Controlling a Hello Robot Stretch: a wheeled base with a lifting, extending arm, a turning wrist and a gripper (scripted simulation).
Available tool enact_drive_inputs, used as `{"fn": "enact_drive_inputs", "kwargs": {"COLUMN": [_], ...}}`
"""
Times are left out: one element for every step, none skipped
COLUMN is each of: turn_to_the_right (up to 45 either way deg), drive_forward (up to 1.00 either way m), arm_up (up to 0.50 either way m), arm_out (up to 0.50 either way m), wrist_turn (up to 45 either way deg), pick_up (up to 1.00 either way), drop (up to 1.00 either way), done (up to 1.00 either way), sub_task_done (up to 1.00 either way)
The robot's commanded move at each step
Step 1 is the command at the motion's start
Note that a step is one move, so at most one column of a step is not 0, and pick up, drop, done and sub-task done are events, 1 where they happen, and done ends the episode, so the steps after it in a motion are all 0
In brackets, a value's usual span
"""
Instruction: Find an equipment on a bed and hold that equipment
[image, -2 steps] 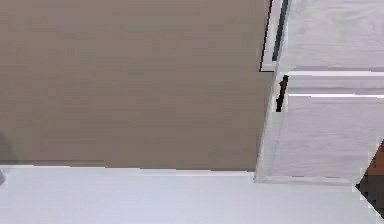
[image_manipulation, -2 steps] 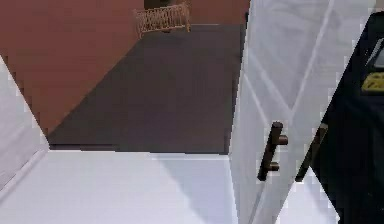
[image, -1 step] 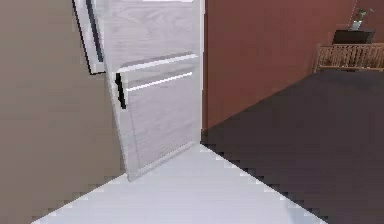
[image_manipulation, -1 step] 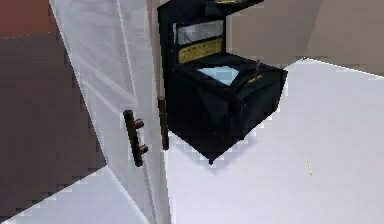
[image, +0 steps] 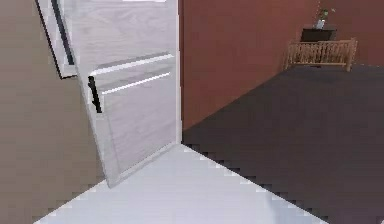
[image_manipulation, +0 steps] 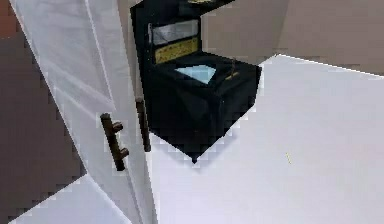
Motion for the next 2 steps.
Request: {"fn": "enact_drive_inputs", "kwargs": {"turn_to_the_right": [0.0,39.0], "drive_forward": [0.60,0.00], "arm_up": [0.00,0.00], "arm_out": [0.00,0.00], "wrist_turn": [0.0,0.0], "pick_up": [0.00,0.00], "drop": [0.00,0.00], "done": [0.00,0.00], "sub_task_done": [0.00,0.00]}}
